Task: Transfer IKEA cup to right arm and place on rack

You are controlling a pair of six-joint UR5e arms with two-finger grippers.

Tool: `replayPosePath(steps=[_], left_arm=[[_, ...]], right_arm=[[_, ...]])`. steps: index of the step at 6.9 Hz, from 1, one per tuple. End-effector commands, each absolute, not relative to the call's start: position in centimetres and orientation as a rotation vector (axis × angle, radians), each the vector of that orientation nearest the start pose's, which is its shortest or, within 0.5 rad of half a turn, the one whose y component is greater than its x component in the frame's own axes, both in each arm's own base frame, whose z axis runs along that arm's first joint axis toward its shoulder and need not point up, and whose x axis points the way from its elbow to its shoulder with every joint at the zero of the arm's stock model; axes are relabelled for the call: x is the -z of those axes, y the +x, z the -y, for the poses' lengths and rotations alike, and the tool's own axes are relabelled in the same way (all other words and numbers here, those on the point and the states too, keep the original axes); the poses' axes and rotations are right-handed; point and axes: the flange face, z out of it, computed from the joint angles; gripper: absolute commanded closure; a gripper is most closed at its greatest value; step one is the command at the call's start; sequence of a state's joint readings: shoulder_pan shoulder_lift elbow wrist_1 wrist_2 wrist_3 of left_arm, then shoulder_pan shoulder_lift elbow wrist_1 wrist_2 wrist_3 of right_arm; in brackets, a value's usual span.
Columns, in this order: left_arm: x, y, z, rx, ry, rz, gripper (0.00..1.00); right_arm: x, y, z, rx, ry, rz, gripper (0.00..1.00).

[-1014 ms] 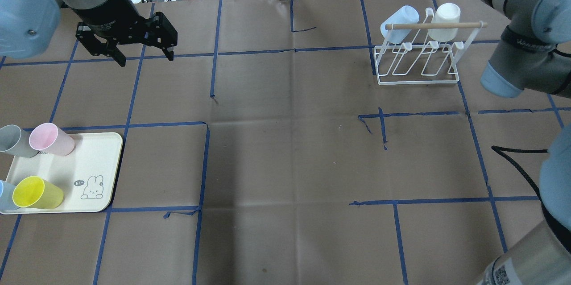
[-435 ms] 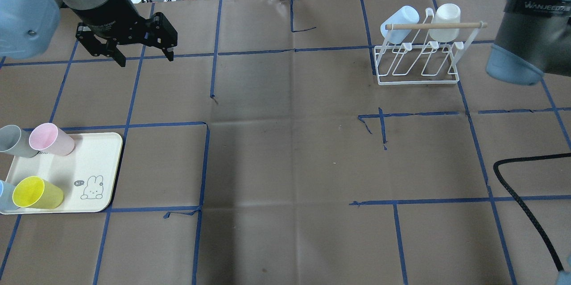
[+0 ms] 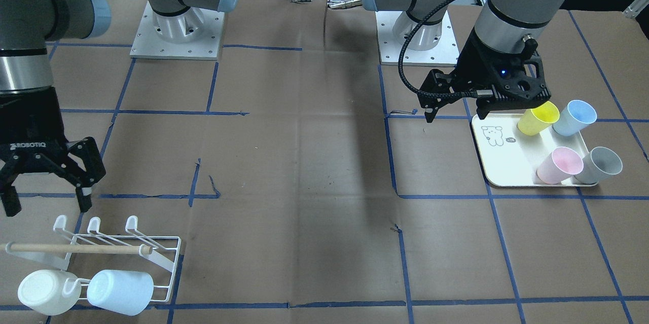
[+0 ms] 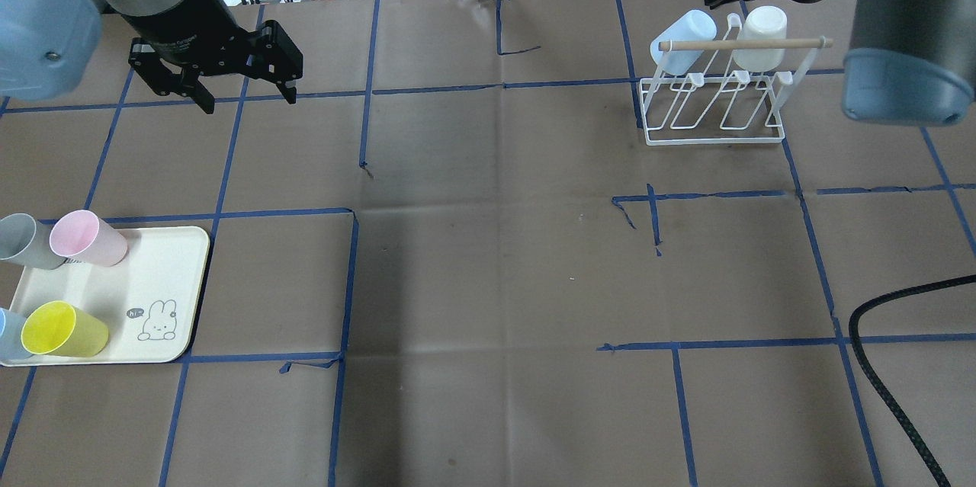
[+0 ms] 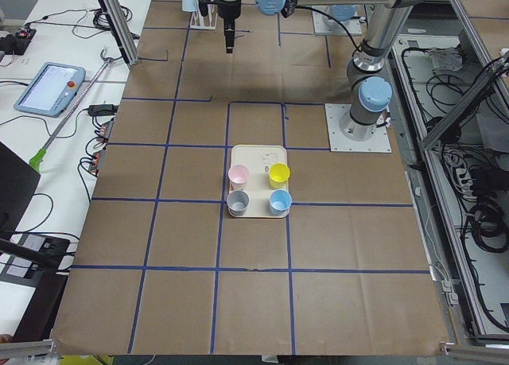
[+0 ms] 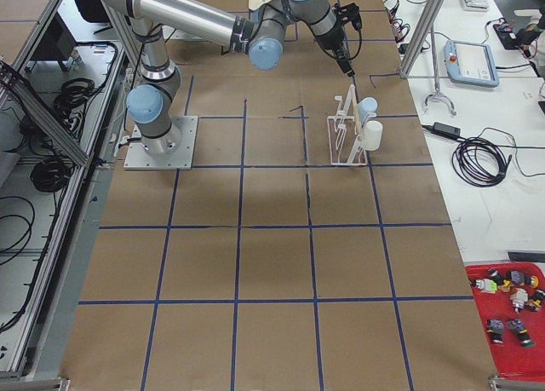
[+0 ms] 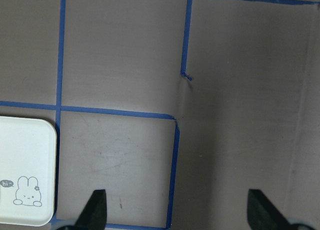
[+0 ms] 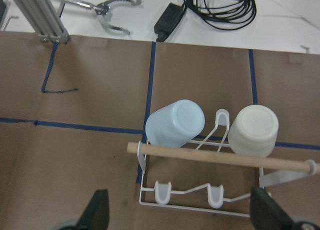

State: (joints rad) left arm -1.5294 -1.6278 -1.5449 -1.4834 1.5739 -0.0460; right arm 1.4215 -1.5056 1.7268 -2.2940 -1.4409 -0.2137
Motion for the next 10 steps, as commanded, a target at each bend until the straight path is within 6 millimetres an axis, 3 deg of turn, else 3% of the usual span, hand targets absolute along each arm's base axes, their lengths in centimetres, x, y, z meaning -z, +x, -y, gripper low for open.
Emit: replayPosePath(steps=[1,3,4,6,8,10], left_arm=[[-48.1,-11.1,52.6,0.089,-0.137,-3.134,0.0],[-47.8,-11.2,52.7,0.077,-0.137,-3.138,0.0],[-47.5,-11.2,52.8,0.07,-0.135,-3.14,0.0],[-47.6,-11.2,52.8,0.07,-0.132,-3.138,0.0],[-47.6,-11.2,52.8,0.07,-0.068,-3.139,0.0],[-47.6,-11.3,52.8,0.07,-0.041,-3.141,0.0]], right_arm=[[-48.1,7.3,52.7,0.42,-0.128,-3.029,0.0],[-49.5,8.2,48.9,0.152,-0.117,-3.027,0.0],[-50.4,9.8,46.5,0.098,-0.155,-3.019,0.0],[-49.9,13.5,44.2,0.0,-0.275,-2.999,0.0],[-49.2,13.4,40.9,-0.058,-0.263,-3.129,0.0],[-47.3,13.3,40.2,-0.109,-0.12,-3.185,0.0]])
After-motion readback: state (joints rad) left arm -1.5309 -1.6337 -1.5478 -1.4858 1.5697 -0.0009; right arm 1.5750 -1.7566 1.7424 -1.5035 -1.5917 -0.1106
